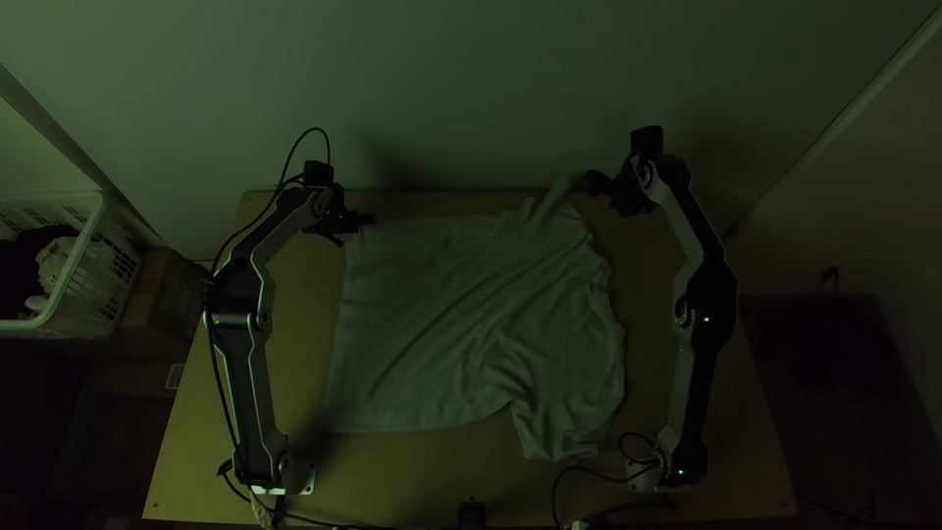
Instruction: Fold the t-shirt
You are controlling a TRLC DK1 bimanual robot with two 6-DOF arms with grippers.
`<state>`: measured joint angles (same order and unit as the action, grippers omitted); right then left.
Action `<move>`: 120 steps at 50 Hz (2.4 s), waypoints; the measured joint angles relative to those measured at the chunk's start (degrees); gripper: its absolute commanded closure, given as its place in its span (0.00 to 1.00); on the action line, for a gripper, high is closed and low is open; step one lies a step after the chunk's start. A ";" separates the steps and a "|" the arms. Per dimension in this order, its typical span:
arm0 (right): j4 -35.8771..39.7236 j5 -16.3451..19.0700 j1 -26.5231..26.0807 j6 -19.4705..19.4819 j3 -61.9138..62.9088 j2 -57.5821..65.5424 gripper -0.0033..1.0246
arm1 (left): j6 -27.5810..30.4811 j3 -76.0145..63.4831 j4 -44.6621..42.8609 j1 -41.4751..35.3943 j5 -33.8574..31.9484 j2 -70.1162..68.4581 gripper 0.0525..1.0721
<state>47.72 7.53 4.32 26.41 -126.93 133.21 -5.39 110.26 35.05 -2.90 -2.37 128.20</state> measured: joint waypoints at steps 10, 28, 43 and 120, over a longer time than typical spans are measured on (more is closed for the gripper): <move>0.61 0.02 0.00 -0.07 -0.42 1.75 0.30 | -0.42 -0.37 0.00 0.00 -0.15 -1.40 0.98; 2.36 -0.02 0.68 -0.94 -2.14 6.10 0.27 | -0.90 -0.90 -0.02 0.00 -0.17 -4.13 0.98; 2.36 -1.66 2.14 -1.53 -4.13 8.94 0.41 | -1.05 -1.46 0.00 0.04 -0.15 -6.03 0.98; 4.63 -5.22 0.50 -6.99 -5.42 4.44 0.97 | -1.68 -4.55 0.00 2.32 -1.25 -10.78 0.98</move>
<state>52.36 2.31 4.82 19.42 -132.35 137.64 -7.07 105.71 35.05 -0.58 -3.62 117.43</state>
